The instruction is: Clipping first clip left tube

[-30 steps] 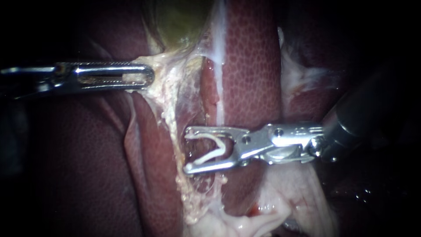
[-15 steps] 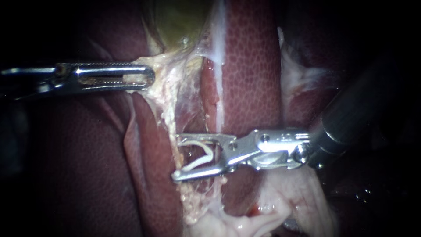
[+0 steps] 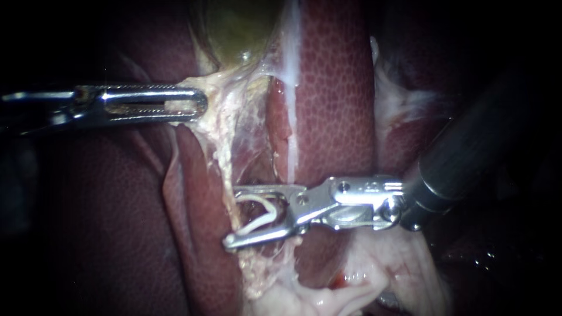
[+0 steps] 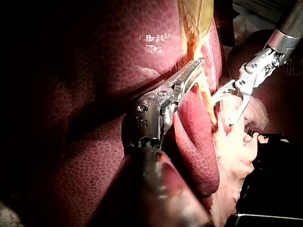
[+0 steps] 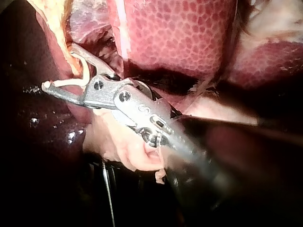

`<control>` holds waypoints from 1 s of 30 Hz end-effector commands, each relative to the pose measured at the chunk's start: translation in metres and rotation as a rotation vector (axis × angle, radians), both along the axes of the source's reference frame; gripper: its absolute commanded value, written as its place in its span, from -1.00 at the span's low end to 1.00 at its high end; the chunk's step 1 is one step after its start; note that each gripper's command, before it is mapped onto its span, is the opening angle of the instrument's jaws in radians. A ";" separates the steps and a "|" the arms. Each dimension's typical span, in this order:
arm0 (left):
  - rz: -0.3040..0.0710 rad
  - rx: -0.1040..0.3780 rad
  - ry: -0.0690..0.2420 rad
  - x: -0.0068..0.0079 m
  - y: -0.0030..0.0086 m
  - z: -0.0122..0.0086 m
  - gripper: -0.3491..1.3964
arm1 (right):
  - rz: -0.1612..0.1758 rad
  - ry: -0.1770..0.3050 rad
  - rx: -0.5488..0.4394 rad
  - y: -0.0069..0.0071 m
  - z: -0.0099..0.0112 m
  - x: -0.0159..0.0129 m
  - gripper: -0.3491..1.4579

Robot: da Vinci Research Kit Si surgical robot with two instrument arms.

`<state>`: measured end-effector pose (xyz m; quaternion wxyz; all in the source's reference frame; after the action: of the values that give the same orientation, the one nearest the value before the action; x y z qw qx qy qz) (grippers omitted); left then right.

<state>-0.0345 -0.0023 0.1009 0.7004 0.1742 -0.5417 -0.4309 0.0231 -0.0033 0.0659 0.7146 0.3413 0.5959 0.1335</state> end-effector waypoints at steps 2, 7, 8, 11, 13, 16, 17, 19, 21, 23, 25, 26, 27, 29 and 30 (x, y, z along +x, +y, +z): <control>0.000 0.000 0.000 0.0000 0.0000 -0.0001 -1.00 | -0.009 -0.005 0.007 0.0000 0.0002 0.0001 0.05; -0.001 0.000 0.000 0.0000 -0.0001 -0.0001 -1.00 | -0.027 -0.006 0.021 -0.0001 0.0006 0.0006 0.05; -0.001 0.000 0.000 0.0000 -0.0001 -0.0002 -1.00 | -0.031 -0.004 0.025 -0.0002 0.0007 0.0006 0.05; 0.000 0.000 0.000 0.0000 -0.0001 -0.0001 -1.00 | -0.046 0.002 0.045 -0.0002 0.0012 0.0010 0.05; 0.000 0.000 0.000 0.0000 -0.0001 -0.0001 -1.00 | -0.055 0.007 0.053 -0.0003 0.0015 0.0013 0.05; 0.000 0.000 0.000 0.0000 -0.0001 -0.0001 -1.00 | -0.073 0.012 0.076 -0.0007 0.0020 0.0014 0.05; 0.000 0.000 0.000 0.0000 -0.0001 -0.0001 -1.00 | -0.080 0.015 0.080 -0.0009 0.0022 0.0015 0.05; 0.000 0.000 0.000 0.0000 -0.0001 -0.0001 -1.00 | -0.090 0.016 0.100 -0.0010 0.0023 0.0015 0.05; 0.000 0.000 0.000 0.0000 -0.0001 -0.0001 -1.00 | -0.102 0.023 0.104 -0.0010 0.0023 0.0014 0.04; 0.000 0.000 0.000 0.0000 -0.0001 -0.0001 -1.00 | -0.106 0.024 0.109 -0.0010 0.0023 0.0014 0.03; 0.000 0.000 0.000 0.0000 0.0000 -0.0001 -1.00 | -0.106 0.024 0.109 -0.0010 0.0024 0.0014 0.02; 0.000 0.000 0.000 0.0000 -0.0001 -0.0001 -1.00 | -0.106 0.024 0.109 -0.0009 0.0025 0.0014 0.02; 0.000 0.000 0.000 -0.0001 -0.0001 -0.0001 -1.00 | -0.106 0.024 0.110 -0.0009 0.0026 0.0014 0.01; 0.000 0.000 0.000 -0.0001 -0.0001 -0.0001 -1.00 | -0.105 0.024 0.110 -0.0007 0.0028 0.0013 -0.01; -0.001 0.000 0.000 -0.0001 -0.0001 -0.0001 -1.00 | -0.105 0.024 0.110 -0.0006 0.0030 0.0014 -0.01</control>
<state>-0.0345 -0.0023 0.1008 0.7004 0.1740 -0.5417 -0.4309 0.0245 -0.0038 0.0690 0.6935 0.4125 0.5775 0.1242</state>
